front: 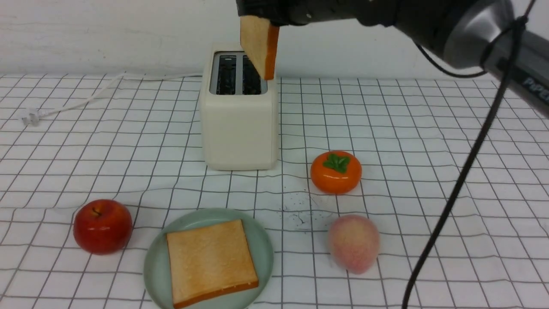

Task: Take toasted bread from bread machine on white checkered table place on plate.
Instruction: 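Place the held slice of bread on top of the slice on the plate with the right gripper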

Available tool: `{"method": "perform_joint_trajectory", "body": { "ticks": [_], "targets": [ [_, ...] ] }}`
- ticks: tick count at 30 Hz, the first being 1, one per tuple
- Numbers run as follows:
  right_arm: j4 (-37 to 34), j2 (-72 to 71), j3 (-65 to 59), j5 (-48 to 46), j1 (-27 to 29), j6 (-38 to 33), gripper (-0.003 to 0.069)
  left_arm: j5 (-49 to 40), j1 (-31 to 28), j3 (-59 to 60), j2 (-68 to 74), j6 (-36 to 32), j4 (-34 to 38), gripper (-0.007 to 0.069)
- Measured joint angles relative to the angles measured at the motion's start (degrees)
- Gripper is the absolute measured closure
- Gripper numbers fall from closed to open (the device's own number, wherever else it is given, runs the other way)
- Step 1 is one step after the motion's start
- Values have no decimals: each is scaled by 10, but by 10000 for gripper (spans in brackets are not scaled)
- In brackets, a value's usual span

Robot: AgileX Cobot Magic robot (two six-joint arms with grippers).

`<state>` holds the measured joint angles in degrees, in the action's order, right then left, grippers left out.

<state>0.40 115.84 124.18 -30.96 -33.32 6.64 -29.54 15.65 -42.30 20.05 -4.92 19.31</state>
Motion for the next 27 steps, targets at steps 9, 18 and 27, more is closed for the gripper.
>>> {"method": "perform_joint_trajectory", "body": {
  "ticks": [9, 18, 27],
  "targets": [
    [-119, -88, 0, -144, -24, -140, 553, -25, 0, 0, 0, 0, -17, 638],
    [-270, -171, -57, -395, -24, -250, 553, -86, 0, 0, 0, 0, -30, 638],
    [-475, -202, -307, -271, -25, -313, 553, -153, 0, 0, 0, 0, -32, 638]
  ]
}}
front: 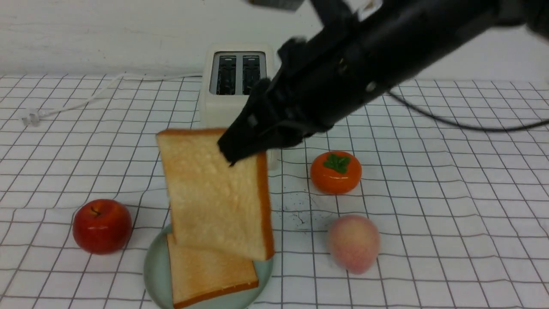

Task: Take toasted bread from bread machine on white checkered table place on plate.
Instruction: 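Place the held slice of bread on top of the slice on the plate with the right gripper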

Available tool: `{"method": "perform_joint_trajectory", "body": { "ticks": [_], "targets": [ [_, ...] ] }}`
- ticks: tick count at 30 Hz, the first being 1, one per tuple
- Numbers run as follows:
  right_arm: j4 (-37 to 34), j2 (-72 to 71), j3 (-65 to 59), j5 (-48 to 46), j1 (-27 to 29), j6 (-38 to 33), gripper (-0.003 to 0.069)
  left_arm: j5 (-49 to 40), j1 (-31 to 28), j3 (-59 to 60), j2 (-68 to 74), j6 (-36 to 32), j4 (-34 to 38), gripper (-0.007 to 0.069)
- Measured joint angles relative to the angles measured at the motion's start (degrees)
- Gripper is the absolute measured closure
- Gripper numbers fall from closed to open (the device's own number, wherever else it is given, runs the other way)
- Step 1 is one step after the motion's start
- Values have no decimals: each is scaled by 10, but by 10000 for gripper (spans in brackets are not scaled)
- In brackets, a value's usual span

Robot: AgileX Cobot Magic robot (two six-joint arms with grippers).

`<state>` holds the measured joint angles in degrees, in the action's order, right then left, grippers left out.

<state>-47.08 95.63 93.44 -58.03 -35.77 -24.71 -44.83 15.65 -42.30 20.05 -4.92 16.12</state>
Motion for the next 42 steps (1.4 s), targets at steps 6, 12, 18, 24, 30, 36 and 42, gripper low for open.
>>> {"method": "perform_joint_trajectory", "body": {
  "ticks": [6, 12, 18, 24, 30, 36, 42],
  "targets": [
    [-156, 66, -84, 40, 4, -108, 554, -15, 0, 0, 0, 0, 0, 638],
    [-249, 145, -87, 54, 11, -174, 554, -21, 0, 0, 0, 1, 0, 638],
    [-289, 191, -87, 79, 38, -189, 554, -23, 0, 0, 0, 1, 0, 638],
    [-288, 210, -87, 89, 43, -191, 488, -26, 0, 0, 0, 1, 0, 637],
    [-225, 209, -87, 89, 46, -133, 228, -30, 0, 0, 0, 1, 0, 637],
    [-90, 180, -87, 91, 55, -42, 147, -35, 0, 0, 0, 1, 0, 634],
    [63, 80, -76, 83, 55, 53, 223, -25, 0, 2, 0, 1, 0, 631]
  ]
}}
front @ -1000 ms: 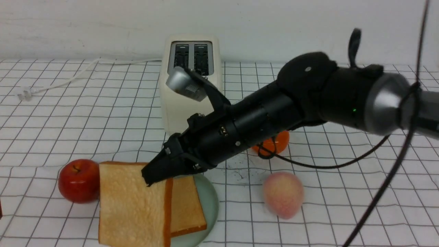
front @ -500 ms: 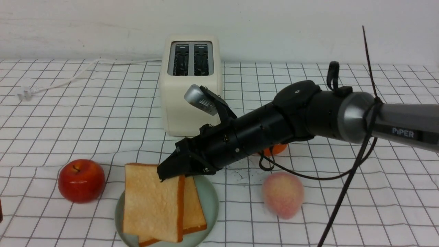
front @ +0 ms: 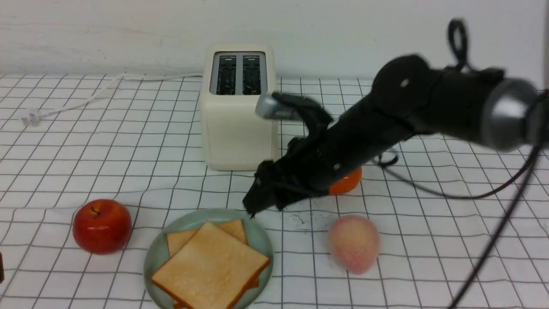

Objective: Take toasted bread from bread machine on white checkered table place on plate.

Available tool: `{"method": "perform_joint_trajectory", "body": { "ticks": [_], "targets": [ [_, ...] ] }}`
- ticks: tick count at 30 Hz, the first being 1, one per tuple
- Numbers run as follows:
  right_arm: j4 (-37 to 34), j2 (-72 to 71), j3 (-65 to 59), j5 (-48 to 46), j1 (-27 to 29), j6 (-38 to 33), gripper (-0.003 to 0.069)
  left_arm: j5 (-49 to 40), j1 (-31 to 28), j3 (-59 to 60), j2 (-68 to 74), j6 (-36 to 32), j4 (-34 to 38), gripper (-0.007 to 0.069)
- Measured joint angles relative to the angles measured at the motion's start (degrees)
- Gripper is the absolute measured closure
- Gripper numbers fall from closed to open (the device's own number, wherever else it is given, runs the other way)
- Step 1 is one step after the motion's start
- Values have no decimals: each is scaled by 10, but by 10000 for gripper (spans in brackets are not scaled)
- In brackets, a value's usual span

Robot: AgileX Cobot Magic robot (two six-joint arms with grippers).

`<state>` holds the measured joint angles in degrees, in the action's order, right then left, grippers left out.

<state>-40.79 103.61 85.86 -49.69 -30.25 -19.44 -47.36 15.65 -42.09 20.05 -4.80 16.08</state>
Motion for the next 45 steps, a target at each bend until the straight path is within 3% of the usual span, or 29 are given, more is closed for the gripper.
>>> {"method": "perform_joint_trajectory", "body": {
  "ticks": [2, 3, 8, 12, 19, 25, 31, 35, 45],
  "targets": [
    [37, -42, 2, -24, 0, 26, 291, 26, 0, 9, 0, 0, 0, 631],
    [41, -48, 2, -24, 0, 29, 291, 26, 0, 9, 0, 0, 0, 631],
    [176, -190, -1, -140, -1, 137, 554, 94, 0, 36, -9, 0, -8, 637],
    [250, -296, -39, -194, -1, 203, 668, 142, 0, 66, -62, 9, -11, 637],
    [340, -529, -206, -218, -1, 297, 668, 180, 0, 151, -188, 43, -10, 637],
    [397, -703, -350, -214, -1, 373, 660, 244, 0, 240, -208, 48, -10, 637],
    [446, -868, -488, -94, -1, 440, 656, 290, 0, 317, -208, 48, -10, 637],
    [454, -934, -549, -23, -1, 451, 655, 294, 0, 353, -208, 48, -10, 637],
    [455, -968, -611, 2, -1, 453, 644, 292, 0, 410, -208, 48, -10, 637]
  ]
}}
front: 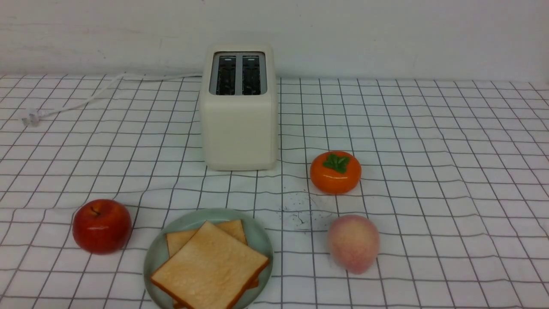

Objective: Take toasted bread from bread machine on white checkered table place on plate.

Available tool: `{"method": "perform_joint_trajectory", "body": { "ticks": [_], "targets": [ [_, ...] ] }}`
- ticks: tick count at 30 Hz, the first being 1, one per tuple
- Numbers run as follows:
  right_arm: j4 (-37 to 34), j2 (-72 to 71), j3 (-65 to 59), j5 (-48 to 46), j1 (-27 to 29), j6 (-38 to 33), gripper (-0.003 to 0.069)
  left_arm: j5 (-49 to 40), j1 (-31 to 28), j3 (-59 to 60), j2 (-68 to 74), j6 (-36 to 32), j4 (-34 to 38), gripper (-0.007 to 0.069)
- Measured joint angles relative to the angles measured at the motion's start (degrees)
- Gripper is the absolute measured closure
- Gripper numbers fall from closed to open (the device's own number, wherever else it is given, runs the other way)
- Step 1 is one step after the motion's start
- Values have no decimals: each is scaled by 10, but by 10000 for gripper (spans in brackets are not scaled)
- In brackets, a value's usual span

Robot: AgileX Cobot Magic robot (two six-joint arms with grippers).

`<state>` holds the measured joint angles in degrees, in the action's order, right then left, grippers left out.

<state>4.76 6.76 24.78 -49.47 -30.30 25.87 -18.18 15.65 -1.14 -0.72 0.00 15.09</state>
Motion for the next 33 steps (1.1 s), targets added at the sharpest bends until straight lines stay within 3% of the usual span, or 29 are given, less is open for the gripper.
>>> {"method": "perform_joint_trajectory", "body": {
  "ticks": [3, 8, 11, 14, 19, 33],
  "targets": [
    [5, -6, 0, 7, 9, -1, 643, -5, 0, 5, 0, 0, 0, 637],
    [-4, -28, -22, 55, 104, -65, 658, -16, 0, 6, 0, 0, 0, 637],
    [-48, -37, -92, 158, 218, -194, 679, -18, 0, 6, 0, 0, 0, 637],
    [-91, -52, -158, 227, 261, -270, 679, -18, 0, 6, 0, 0, 0, 637],
    [-137, -74, -254, 289, 274, -300, 679, -19, 0, 6, 0, 0, 0, 637],
    [-141, -74, -258, 271, 274, -300, 678, -21, 0, 6, 0, 0, 0, 635]
  ]
}}
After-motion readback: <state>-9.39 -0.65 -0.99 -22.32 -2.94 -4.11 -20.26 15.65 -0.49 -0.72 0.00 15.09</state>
